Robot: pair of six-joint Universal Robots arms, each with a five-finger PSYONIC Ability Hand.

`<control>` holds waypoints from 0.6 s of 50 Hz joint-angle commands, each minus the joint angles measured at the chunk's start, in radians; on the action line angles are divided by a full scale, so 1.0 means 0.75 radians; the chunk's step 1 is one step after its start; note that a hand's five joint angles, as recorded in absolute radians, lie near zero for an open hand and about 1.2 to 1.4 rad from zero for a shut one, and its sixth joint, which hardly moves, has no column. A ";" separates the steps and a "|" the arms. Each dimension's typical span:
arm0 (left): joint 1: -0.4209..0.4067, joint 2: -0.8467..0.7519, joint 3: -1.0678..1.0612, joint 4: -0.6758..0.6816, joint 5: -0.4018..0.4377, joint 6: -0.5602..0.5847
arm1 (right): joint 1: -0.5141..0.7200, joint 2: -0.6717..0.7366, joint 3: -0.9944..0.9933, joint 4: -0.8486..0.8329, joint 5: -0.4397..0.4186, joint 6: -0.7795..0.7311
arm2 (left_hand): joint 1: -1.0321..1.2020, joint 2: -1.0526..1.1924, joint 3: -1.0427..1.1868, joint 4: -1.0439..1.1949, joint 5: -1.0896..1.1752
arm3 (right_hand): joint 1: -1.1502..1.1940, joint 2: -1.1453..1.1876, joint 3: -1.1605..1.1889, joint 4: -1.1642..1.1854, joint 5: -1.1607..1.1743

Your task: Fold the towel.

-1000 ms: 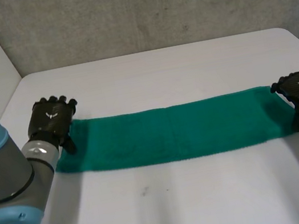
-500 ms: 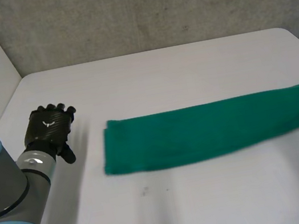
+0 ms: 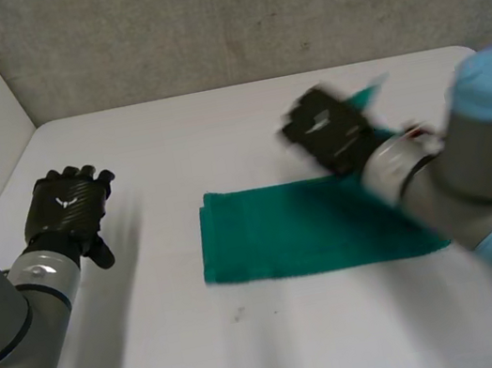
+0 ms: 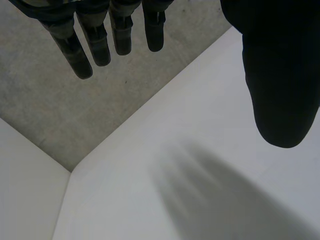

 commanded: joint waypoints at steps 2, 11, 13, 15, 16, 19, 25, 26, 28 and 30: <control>-0.049 -0.012 0.004 0.003 0.000 0.000 | 0.287 0.299 -0.135 0.038 -0.035 -0.170 | -0.050 -0.042 -0.046 -0.034 -0.048 | 0.565 0.292 0.281 0.271 0.314; -0.110 -0.066 0.043 0.012 0.000 0.002 | 0.264 0.240 -0.176 0.097 0.211 -0.060 | -0.046 -0.038 -0.042 -0.030 -0.045 | -1.064 -1.337 -1.348 -1.358 -1.315; -0.127 -0.072 0.057 0.016 0.000 0.002 | 0.181 0.136 -0.140 0.112 0.258 0.102 | -0.046 -0.038 -0.042 -0.030 -0.045 | -1.064 -1.337 -1.348 -1.358 -1.315; -0.153 -0.086 0.088 0.018 0.000 0.000 | 0.123 0.089 -0.084 0.116 0.264 0.224 | -0.042 -0.034 -0.038 -0.026 -0.041 | -1.064 -1.337 -1.348 -1.358 -1.315; -0.161 -0.090 0.096 0.018 -0.002 0.000 | 0.081 0.048 -0.019 0.116 0.256 0.336 | -0.042 -0.034 -0.038 -0.026 -0.041 | -1.064 -1.337 -1.348 -1.358 -1.315; -0.204 -0.107 0.129 0.020 -0.002 0.000 | 0.035 -0.017 0.077 0.122 0.242 0.466 | -0.038 -0.030 -0.034 -0.022 -0.037 | -1.064 -1.337 -1.348 -1.358 -1.315; -0.343 -0.194 0.212 0.024 -0.002 -0.004 | -0.153 -0.099 0.316 0.124 0.209 0.511 | -0.027 -0.018 -0.022 -0.011 -0.025 | -1.064 -1.337 -1.348 -1.358 -1.315; -0.362 -0.215 0.227 0.024 0.000 -0.006 | -0.208 -0.104 0.369 0.118 0.195 0.497 | -0.023 -0.014 -0.018 -0.007 -0.021 | -1.064 -1.337 -1.348 -1.358 -1.315; -0.398 -0.254 0.262 0.024 0.000 -0.014 | -0.276 -0.102 0.427 0.112 0.172 0.472 | -0.019 -0.010 -0.014 -0.003 -0.017 | -1.064 -1.337 -1.348 -1.358 -1.315; -0.445 -0.319 0.325 0.016 -0.002 -0.039 | -0.304 -0.102 0.454 0.101 0.156 0.464 | -0.007 0.002 -0.003 0.009 -0.005 | -1.062 -1.336 -1.347 -1.357 -1.314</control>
